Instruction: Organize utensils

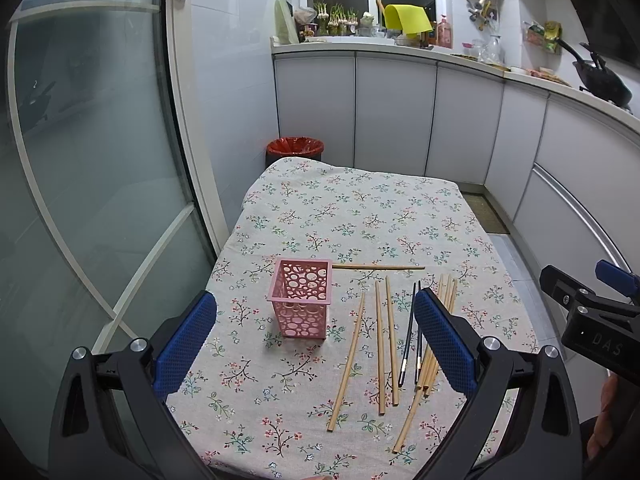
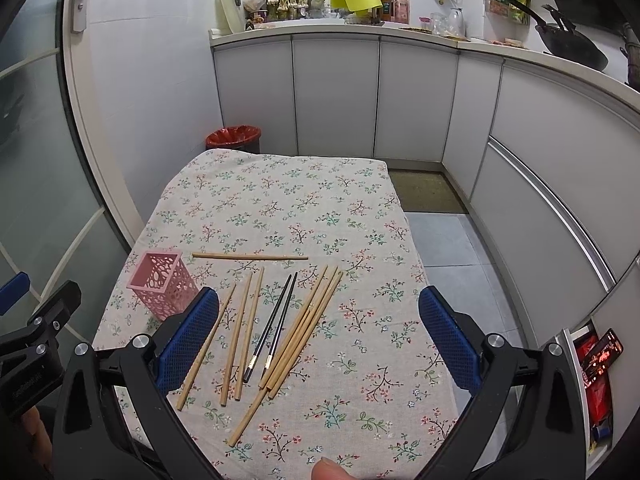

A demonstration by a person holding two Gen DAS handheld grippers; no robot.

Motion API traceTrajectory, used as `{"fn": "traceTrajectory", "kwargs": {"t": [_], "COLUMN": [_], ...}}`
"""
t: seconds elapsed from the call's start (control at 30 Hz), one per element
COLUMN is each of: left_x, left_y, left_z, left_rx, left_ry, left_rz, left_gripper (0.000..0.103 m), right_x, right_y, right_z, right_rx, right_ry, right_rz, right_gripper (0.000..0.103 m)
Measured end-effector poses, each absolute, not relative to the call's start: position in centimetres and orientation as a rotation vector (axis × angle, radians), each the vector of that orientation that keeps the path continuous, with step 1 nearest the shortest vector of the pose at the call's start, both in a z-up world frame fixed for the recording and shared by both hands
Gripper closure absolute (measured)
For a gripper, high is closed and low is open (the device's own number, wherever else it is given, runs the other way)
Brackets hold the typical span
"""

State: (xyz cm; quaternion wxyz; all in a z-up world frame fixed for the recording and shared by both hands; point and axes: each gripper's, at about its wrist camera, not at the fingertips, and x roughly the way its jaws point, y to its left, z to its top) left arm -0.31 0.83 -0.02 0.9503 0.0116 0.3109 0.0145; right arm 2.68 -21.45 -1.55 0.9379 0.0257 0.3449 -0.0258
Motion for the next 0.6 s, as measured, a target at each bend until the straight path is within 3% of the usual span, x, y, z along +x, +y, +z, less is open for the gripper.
{"fn": "traceTrajectory", "kwargs": {"t": [0.6], "left_x": [-0.56], "left_y": [0.65], "left_z": [0.13], "left_rx": [0.022], "left_ry": [0.626], "left_rz": [0.034], "left_gripper": [0.007], "right_x": [2.64], "right_y": [-21.44], "right_z": [-1.51], "right_rx": [0.052], "right_ry": [0.702], "right_rz": [-0.051], "right_gripper": [0.007]}}
